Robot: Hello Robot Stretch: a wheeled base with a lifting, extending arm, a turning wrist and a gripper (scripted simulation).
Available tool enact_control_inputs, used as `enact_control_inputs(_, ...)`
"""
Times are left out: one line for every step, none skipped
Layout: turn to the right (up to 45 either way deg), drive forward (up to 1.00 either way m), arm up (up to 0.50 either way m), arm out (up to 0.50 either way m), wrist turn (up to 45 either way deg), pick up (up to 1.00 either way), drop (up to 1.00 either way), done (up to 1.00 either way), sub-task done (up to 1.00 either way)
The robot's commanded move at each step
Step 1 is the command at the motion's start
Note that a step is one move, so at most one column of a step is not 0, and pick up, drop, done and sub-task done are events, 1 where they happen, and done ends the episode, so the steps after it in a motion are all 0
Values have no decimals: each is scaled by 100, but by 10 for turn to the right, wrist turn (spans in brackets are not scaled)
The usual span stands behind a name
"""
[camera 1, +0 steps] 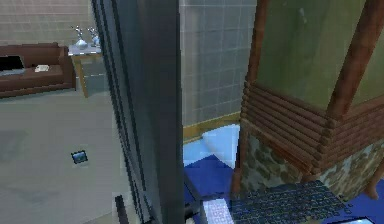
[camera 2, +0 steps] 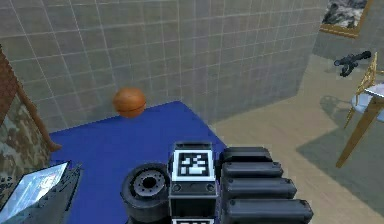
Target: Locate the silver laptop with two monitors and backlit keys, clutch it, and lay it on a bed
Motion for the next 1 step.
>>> enact_control_inputs(0, 0, 0, 48, 0, 0, 0, 0, 0)
